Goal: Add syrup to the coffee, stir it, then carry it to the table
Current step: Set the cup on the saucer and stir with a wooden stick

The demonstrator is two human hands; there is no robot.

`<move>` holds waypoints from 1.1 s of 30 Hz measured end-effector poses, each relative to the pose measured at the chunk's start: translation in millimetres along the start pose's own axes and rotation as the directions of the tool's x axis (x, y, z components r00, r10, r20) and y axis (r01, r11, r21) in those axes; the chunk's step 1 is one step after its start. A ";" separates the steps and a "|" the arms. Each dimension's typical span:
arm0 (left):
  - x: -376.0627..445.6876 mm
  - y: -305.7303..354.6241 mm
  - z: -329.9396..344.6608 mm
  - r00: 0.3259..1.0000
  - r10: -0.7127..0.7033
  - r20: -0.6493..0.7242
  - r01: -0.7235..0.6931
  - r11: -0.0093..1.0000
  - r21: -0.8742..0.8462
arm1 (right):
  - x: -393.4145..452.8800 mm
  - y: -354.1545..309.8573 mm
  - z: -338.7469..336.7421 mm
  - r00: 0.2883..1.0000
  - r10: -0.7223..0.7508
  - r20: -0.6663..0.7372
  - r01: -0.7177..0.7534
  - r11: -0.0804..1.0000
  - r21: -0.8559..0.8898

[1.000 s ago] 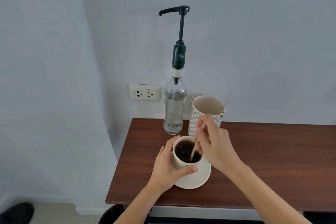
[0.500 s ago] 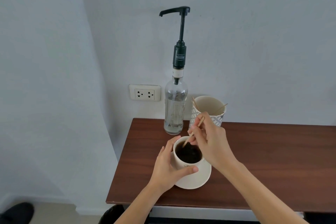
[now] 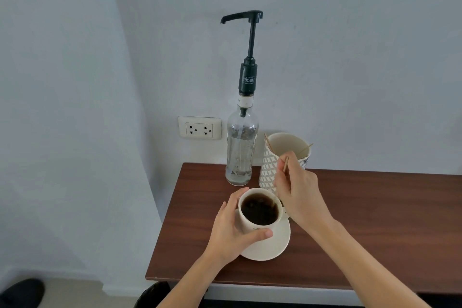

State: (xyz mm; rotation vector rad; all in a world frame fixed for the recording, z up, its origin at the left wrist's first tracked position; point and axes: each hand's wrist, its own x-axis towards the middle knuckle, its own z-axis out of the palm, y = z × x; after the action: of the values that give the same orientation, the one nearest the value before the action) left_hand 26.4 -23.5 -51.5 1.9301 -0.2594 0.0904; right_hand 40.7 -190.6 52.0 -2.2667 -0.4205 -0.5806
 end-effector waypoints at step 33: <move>-0.7 0.7 -0.2 1.000 -0.010 0.004 0.010 1.000 -0.002 | -2.2 2.8 1.8 0.990 -0.056 0.128 0.057 0.998 -0.001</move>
State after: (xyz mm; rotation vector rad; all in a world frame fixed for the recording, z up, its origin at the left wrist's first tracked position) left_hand 25.6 -23.5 -50.9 1.9296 -0.2523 0.0796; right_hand 40.7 -191.5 48.1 -2.3110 -0.5488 -0.4666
